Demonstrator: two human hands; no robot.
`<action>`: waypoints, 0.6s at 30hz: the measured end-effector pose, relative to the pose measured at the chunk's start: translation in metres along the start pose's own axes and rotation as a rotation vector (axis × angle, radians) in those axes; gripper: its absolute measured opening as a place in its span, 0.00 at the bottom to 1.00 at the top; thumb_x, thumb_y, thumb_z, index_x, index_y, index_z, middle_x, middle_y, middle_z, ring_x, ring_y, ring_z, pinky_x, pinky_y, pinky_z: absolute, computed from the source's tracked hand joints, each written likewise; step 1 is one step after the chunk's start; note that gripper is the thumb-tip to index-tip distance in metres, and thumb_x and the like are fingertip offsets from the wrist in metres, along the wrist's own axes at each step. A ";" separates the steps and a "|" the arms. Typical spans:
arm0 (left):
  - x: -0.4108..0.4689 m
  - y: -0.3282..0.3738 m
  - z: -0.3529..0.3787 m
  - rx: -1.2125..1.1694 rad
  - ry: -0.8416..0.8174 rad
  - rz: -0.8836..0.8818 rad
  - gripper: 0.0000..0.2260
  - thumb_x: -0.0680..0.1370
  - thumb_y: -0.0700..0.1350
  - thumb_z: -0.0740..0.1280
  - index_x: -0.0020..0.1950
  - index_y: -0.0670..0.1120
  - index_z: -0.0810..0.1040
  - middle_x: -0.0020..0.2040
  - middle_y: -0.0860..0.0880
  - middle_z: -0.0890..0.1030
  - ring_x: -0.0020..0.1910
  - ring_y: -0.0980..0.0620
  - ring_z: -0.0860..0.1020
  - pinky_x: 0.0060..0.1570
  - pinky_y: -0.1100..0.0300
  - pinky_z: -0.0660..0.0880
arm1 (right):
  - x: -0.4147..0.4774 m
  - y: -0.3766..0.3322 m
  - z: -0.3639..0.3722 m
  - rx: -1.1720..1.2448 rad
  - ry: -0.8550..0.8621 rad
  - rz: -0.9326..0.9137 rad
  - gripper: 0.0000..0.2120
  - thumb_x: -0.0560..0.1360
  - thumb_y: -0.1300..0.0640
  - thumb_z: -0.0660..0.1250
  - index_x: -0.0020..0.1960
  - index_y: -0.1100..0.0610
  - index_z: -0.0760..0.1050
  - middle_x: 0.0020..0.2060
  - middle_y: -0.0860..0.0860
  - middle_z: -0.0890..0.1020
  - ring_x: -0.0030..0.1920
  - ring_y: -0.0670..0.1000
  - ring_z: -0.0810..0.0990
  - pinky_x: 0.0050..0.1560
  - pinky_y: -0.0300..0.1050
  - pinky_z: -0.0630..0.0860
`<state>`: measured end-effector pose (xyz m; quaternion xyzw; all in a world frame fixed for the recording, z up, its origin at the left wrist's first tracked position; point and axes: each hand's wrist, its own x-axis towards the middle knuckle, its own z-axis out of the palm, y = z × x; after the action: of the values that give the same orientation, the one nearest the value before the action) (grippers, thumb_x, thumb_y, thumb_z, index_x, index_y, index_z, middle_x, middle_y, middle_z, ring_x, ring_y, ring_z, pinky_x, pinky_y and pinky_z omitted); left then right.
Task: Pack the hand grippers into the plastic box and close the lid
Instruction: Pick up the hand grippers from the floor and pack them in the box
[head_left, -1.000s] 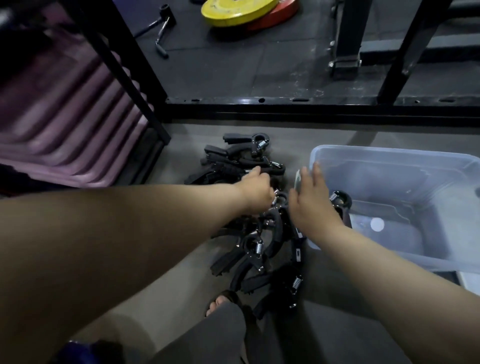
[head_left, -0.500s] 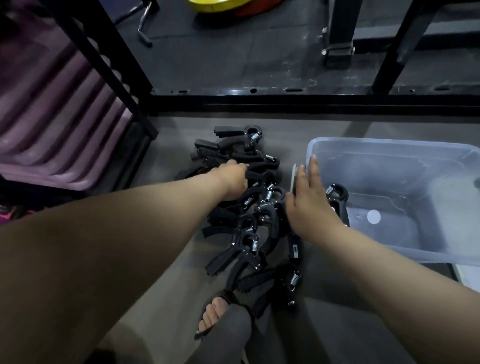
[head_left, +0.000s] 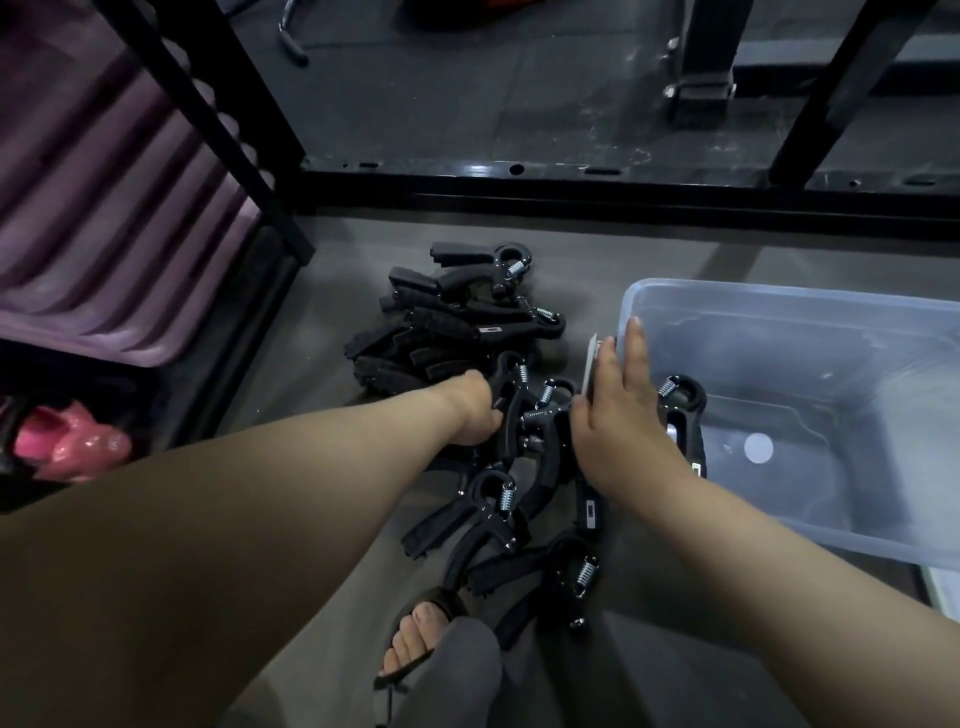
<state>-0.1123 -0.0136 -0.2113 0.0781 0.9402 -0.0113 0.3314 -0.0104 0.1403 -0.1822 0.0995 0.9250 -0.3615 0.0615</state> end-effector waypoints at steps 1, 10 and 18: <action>-0.002 0.002 0.002 -0.105 -0.059 -0.038 0.22 0.80 0.51 0.61 0.66 0.37 0.64 0.58 0.39 0.80 0.55 0.41 0.80 0.44 0.55 0.76 | 0.000 0.001 -0.001 0.001 -0.002 0.006 0.30 0.82 0.55 0.53 0.78 0.60 0.43 0.75 0.49 0.31 0.77 0.56 0.41 0.76 0.52 0.49; -0.005 -0.002 -0.031 -1.148 0.122 -0.139 0.05 0.77 0.40 0.65 0.50 0.44 0.71 0.33 0.47 0.74 0.22 0.52 0.71 0.30 0.58 0.76 | -0.001 0.005 -0.004 0.062 0.007 0.028 0.30 0.81 0.55 0.54 0.79 0.57 0.46 0.76 0.47 0.33 0.78 0.53 0.43 0.73 0.45 0.47; -0.042 0.033 -0.061 -1.400 0.385 0.023 0.18 0.80 0.57 0.58 0.51 0.41 0.72 0.34 0.46 0.77 0.24 0.48 0.72 0.28 0.57 0.73 | 0.004 0.009 -0.038 0.360 -0.008 0.071 0.23 0.80 0.59 0.58 0.74 0.52 0.65 0.78 0.44 0.51 0.75 0.46 0.58 0.67 0.37 0.55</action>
<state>-0.1133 0.0175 -0.1365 -0.1419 0.7679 0.6105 0.1325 -0.0137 0.1731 -0.1614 0.1399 0.8411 -0.5191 0.0589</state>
